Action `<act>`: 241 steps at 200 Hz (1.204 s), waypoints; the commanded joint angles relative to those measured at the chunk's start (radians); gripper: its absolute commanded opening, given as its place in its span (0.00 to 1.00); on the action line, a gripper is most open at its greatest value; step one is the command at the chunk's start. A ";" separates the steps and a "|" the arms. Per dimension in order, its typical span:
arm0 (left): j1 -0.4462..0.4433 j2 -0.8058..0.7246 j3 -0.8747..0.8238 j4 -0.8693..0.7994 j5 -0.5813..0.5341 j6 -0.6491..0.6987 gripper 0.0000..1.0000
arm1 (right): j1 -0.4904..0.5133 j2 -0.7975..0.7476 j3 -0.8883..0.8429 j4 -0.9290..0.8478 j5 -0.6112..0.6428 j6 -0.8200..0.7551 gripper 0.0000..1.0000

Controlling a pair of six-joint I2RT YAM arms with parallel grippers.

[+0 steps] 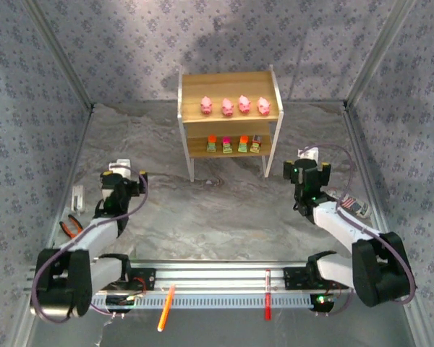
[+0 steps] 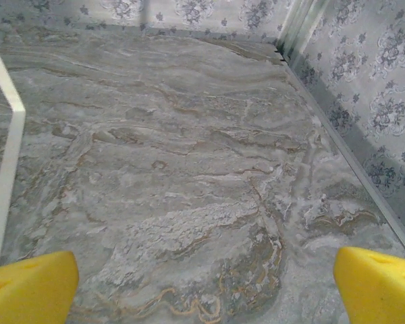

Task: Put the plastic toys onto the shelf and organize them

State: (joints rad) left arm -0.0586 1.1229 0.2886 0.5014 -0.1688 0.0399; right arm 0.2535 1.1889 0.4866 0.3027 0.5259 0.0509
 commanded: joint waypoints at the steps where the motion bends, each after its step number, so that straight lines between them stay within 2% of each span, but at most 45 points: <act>1: 0.045 0.097 0.051 0.155 0.115 -0.026 1.00 | -0.034 0.043 0.000 0.076 -0.049 -0.025 0.99; 37: 0.148 0.199 0.041 0.287 0.244 -0.110 1.00 | -0.075 0.112 -0.017 0.179 -0.095 -0.050 0.97; 86: 0.154 0.375 0.086 0.362 0.311 -0.098 1.00 | -0.102 0.201 -0.031 0.288 -0.126 -0.105 0.95; 122: 0.153 0.396 0.095 0.360 0.338 -0.081 1.00 | -0.155 0.230 -0.078 0.397 -0.169 -0.084 0.95; 135: 0.151 0.418 0.092 0.394 0.339 -0.079 0.99 | -0.176 0.247 -0.086 0.427 -0.193 -0.076 0.95; 147: 0.145 0.410 0.101 0.358 0.329 -0.073 1.00 | -0.184 0.275 -0.082 0.440 -0.229 -0.090 0.95; 190: 0.117 0.411 0.118 0.325 0.284 -0.055 1.00 | -0.262 0.303 -0.034 0.367 -0.396 -0.066 0.95; 241: 0.116 0.412 0.118 0.325 0.280 -0.055 1.00 | -0.259 0.303 -0.036 0.374 -0.394 -0.068 1.00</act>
State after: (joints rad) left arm 0.0624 1.5280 0.3847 0.8116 0.1139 -0.0341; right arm -0.0067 1.4872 0.4297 0.6708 0.1585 -0.0303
